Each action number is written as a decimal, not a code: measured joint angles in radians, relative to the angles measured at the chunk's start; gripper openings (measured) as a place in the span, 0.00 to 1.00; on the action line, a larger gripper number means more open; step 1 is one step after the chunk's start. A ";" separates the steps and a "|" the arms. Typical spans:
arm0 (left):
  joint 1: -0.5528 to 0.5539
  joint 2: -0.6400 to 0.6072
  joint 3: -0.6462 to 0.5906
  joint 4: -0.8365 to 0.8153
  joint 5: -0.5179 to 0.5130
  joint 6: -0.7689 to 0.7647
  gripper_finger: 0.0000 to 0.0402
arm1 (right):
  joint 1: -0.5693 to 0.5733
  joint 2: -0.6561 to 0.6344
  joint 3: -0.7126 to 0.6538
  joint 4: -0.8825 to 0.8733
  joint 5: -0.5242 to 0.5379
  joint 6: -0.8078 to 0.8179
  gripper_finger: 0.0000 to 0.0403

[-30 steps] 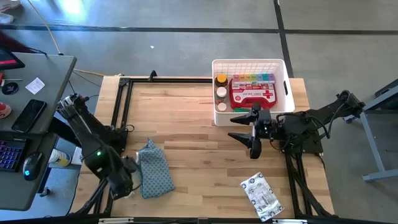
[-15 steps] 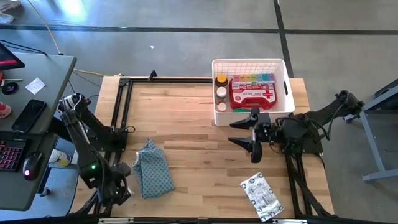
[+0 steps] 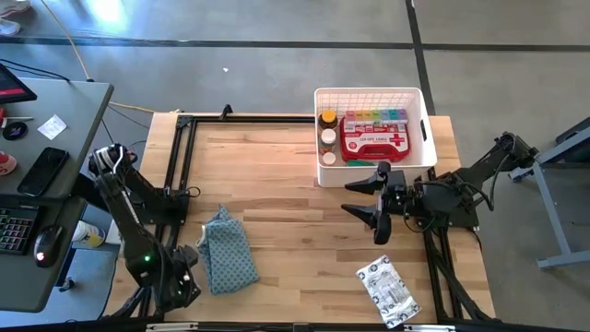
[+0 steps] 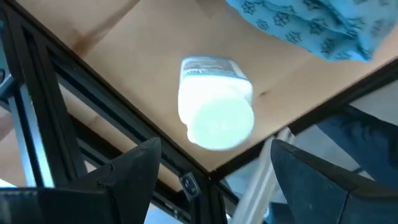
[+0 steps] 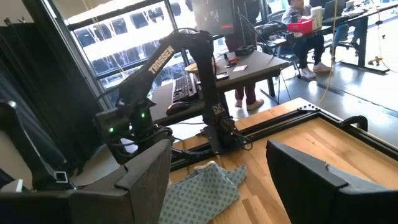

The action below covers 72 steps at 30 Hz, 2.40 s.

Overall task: Pick & place medical supplies in basket/bin
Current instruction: Put the white and blue pill bottle into the white bin

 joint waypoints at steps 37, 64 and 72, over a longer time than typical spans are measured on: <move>0.042 0.112 0.000 0.026 0.035 0.078 0.56 | 0.000 0.010 -0.001 -0.044 -0.001 0.023 0.63; 0.482 0.104 0.539 -0.399 -0.201 0.814 0.52 | 0.000 0.010 -0.001 -0.052 -0.012 0.057 0.63; 0.706 0.104 0.791 -0.451 -0.367 1.159 0.52 | 0.000 0.010 -0.001 -0.056 -0.013 0.068 0.63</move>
